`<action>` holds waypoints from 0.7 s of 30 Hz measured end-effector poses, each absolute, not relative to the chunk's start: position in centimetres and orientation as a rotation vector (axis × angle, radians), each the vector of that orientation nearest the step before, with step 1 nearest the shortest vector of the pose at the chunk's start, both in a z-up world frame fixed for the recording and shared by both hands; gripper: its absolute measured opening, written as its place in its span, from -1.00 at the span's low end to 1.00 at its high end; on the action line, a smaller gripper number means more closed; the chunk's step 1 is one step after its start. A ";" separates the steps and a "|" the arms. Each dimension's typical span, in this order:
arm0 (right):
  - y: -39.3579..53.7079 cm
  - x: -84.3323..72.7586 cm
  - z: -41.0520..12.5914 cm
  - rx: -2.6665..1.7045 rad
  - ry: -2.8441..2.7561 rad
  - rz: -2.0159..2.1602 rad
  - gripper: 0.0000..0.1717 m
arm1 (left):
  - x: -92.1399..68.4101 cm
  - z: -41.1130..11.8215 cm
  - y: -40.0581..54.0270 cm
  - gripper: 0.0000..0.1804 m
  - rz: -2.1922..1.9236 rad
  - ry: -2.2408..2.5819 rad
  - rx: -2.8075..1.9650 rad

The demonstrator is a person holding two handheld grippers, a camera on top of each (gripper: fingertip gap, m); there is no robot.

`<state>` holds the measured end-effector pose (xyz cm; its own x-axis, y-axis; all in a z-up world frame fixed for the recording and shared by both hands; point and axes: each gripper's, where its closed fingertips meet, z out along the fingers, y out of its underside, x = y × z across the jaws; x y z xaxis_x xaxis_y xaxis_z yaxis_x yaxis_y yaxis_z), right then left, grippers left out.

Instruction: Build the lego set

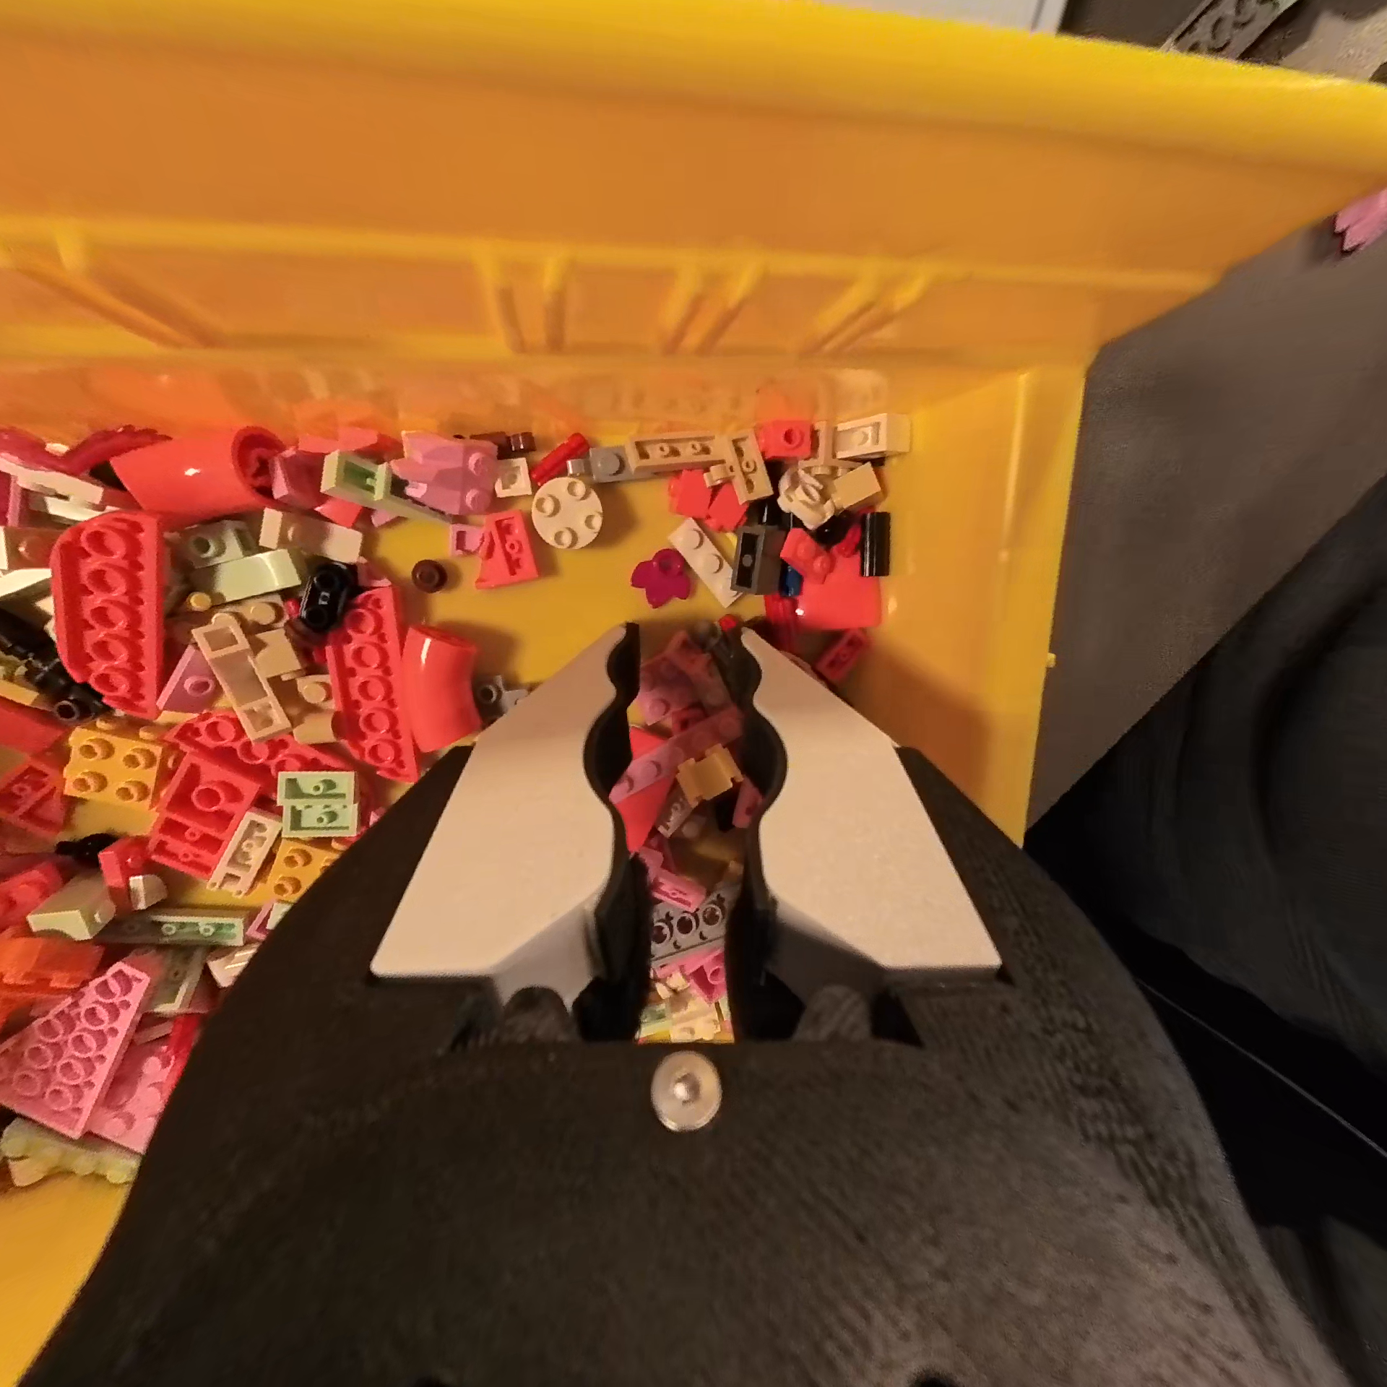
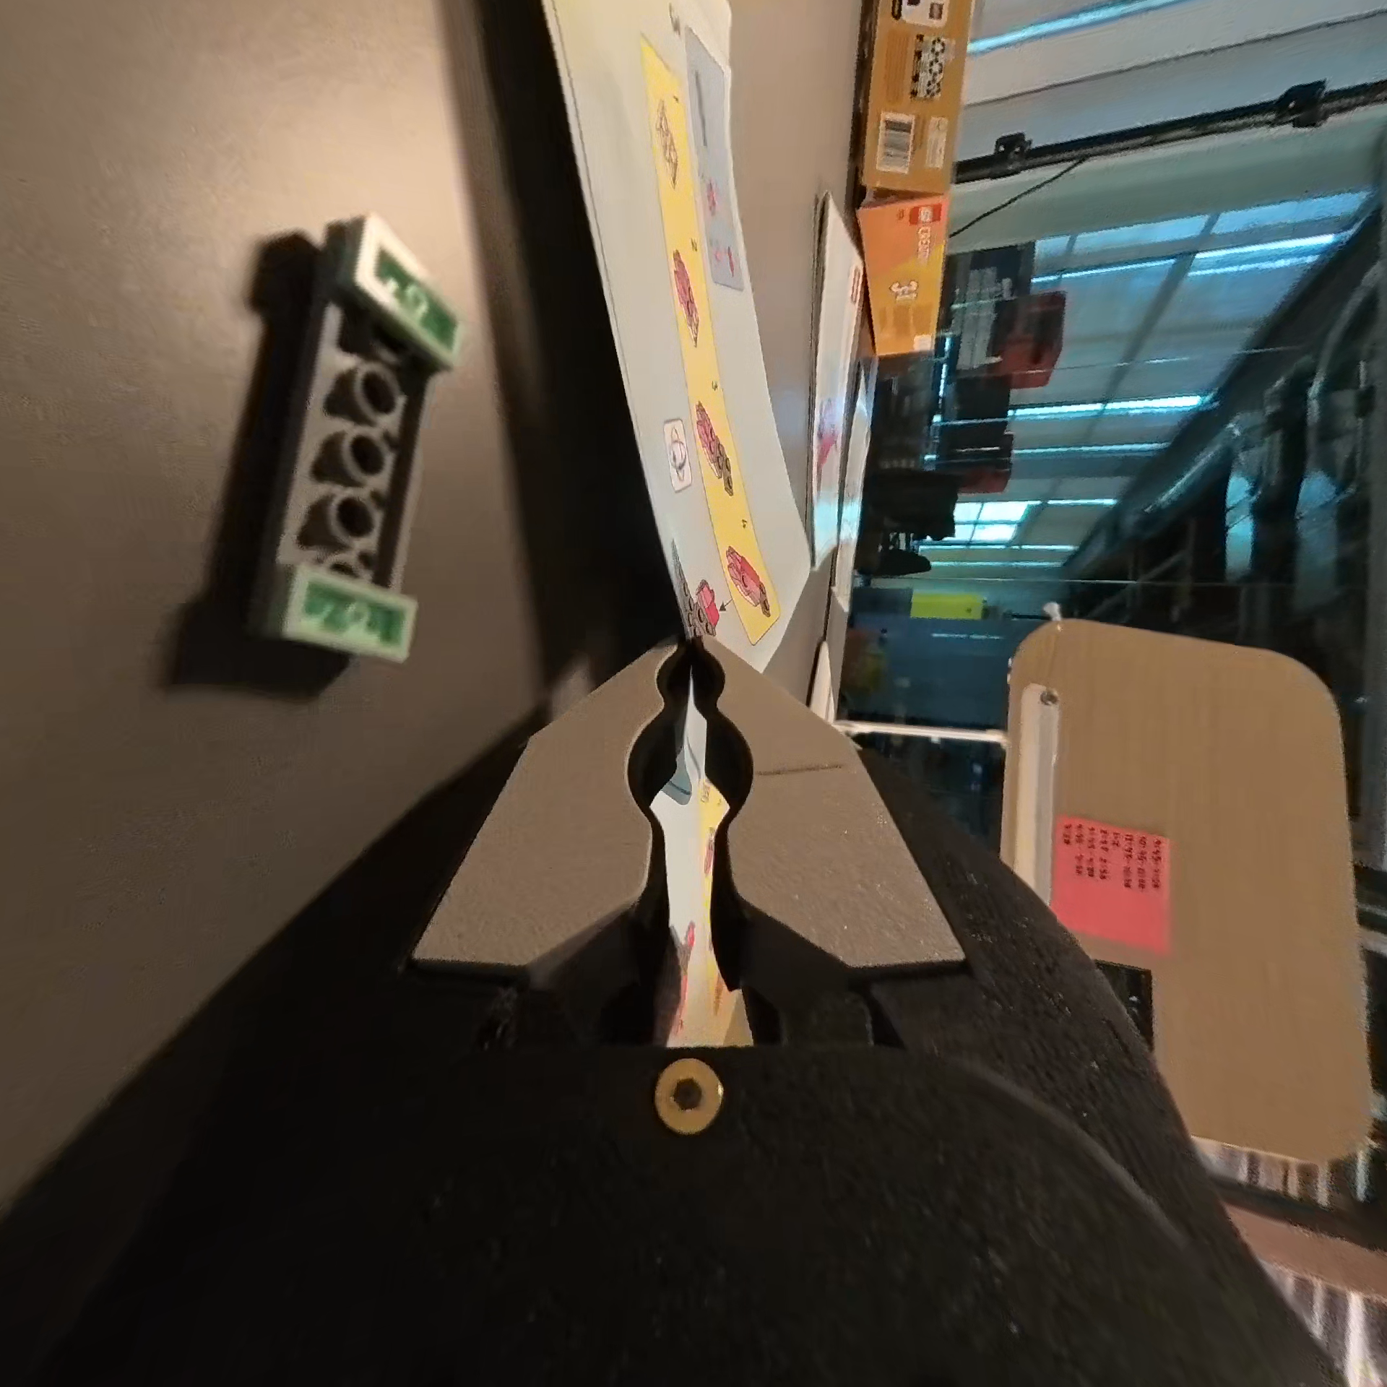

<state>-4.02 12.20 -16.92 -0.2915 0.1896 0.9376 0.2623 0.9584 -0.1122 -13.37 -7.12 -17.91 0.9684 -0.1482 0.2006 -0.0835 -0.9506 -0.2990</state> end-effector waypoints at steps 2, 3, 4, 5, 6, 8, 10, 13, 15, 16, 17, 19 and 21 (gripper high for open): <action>12.3 -3.5 -17.0 -0.310 -1.874 -0.060 -1.00 | -13.4 -17.9 -7.1 -0.75 -0.319 0.167 -2.825; 12.2 -3.3 -17.1 -0.298 -1.878 -0.053 -1.00 | -13.4 -17.9 -7.1 -0.76 -0.320 0.166 -2.825; 12.2 -3.2 -17.1 -0.293 -1.881 -0.044 -1.00 | -13.4 -17.9 -7.1 -0.76 -0.321 0.164 -2.824; 12.2 -3.2 -17.2 -0.297 -1.885 -0.034 -1.00 | -13.4 -17.9 -7.1 -0.76 -0.322 0.162 -2.823; 12.2 -3.2 -17.2 -0.302 -1.892 -0.023 -1.00 | -13.4 -17.9 -7.1 -0.76 -0.324 0.160 -2.822; 12.2 -3.2 -17.3 -0.303 -1.894 -0.008 -1.00 | -13.4 -17.9 -7.1 -0.76 -0.329 0.153 -2.820; 12.1 -3.2 -17.4 -0.307 -1.895 0.003 -1.00 | -13.3 -17.9 -7.1 -0.76 -0.335 0.146 -2.820; 12.1 -3.2 -17.4 -0.310 -1.898 0.026 -1.00 | -13.7 -17.7 -6.9 -0.68 -0.291 0.141 -2.813; 12.1 -3.2 -17.4 -0.323 -1.901 0.054 -1.00 | -14.1 -17.2 -6.5 -0.65 -0.257 0.118 -2.777; 12.0 -3.1 -17.4 -0.330 -1.904 0.077 -1.00 | -14.3 -16.7 -6.2 -0.65 -0.256 0.095 -2.744; 11.9 -3.0 -17.3 -0.336 -1.907 0.109 -0.96 | -14.4 -16.1 -5.9 -0.64 -0.263 0.064 -2.704; 11.6 -2.7 -16.9 -0.329 -1.898 0.190 -0.85 | -15.0 -15.0 -5.2 -0.64 -0.279 -0.011 -2.623; 11.4 -2.2 -16.0 -0.324 -1.862 0.294 -0.70 | -15.4 -14.3 -4.8 -0.64 -0.307 -0.084 -2.569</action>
<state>-2.15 11.37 -15.97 -0.2969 0.3645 0.8826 0.0752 0.9303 -0.3590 -15.45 -4.79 -14.26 0.9721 -0.0029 0.2347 0.1215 -0.8491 -0.5140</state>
